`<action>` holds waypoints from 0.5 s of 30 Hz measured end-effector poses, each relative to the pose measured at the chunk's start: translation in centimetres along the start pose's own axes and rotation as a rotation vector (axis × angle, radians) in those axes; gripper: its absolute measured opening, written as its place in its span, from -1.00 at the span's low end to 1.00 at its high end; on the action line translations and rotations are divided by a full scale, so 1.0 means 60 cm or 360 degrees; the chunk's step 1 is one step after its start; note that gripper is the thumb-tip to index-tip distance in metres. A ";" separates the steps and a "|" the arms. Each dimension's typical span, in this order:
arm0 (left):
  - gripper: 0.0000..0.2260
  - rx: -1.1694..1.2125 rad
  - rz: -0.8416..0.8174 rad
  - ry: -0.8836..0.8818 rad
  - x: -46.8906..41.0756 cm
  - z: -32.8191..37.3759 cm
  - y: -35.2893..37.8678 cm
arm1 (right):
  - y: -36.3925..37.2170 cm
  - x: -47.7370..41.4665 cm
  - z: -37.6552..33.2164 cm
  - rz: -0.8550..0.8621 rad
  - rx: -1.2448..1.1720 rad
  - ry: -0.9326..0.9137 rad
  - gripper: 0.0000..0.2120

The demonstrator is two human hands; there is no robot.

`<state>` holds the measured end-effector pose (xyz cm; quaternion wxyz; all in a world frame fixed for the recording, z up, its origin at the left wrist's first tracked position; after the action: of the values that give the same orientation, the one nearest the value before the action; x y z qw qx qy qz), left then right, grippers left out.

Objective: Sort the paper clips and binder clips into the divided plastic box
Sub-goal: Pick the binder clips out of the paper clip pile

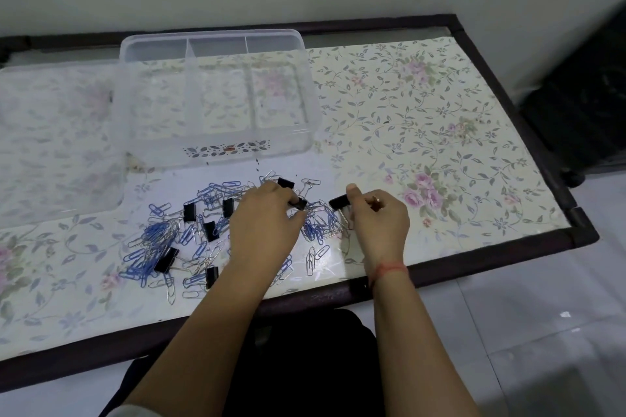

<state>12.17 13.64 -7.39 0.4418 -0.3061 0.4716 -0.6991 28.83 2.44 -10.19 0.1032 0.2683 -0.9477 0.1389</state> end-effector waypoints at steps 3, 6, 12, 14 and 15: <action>-0.79 -0.0012 0.0023 -0.0031 -0.001 0.002 0.001 | 0.009 0.000 -0.019 -0.0038 0.0348 -0.0209 -0.80; -0.79 -0.0042 0.0050 -0.0033 -0.002 0.007 0.002 | 0.027 -0.001 -0.018 -0.0130 0.0595 -0.0240 -0.73; -0.90 0.0033 0.0023 -0.0161 0.000 -0.007 0.002 | 0.037 -0.003 -0.019 -0.0187 0.0715 -0.0273 -0.64; -0.89 0.0086 0.0022 -0.0192 0.001 -0.010 0.001 | 0.039 -0.003 -0.018 -0.0195 0.0717 -0.0248 -0.65; -0.87 0.0094 0.0035 -0.0181 0.001 -0.010 0.000 | 0.040 -0.003 -0.016 -0.0202 0.0711 -0.0227 -0.66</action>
<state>11.64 13.84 -7.60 0.4842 -0.3270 0.4283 -0.6893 27.81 4.82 -9.82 -0.0173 0.3526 -0.8796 0.3189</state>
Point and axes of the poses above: each hand's wrist, its own x-axis away from the middle knuckle, its own y-axis out of the palm, z = x × y, the point moved 10 cm from there along -x, towards the middle knuckle, and after that the axes turned 9 degrees about -x, right-handed, at the moved point
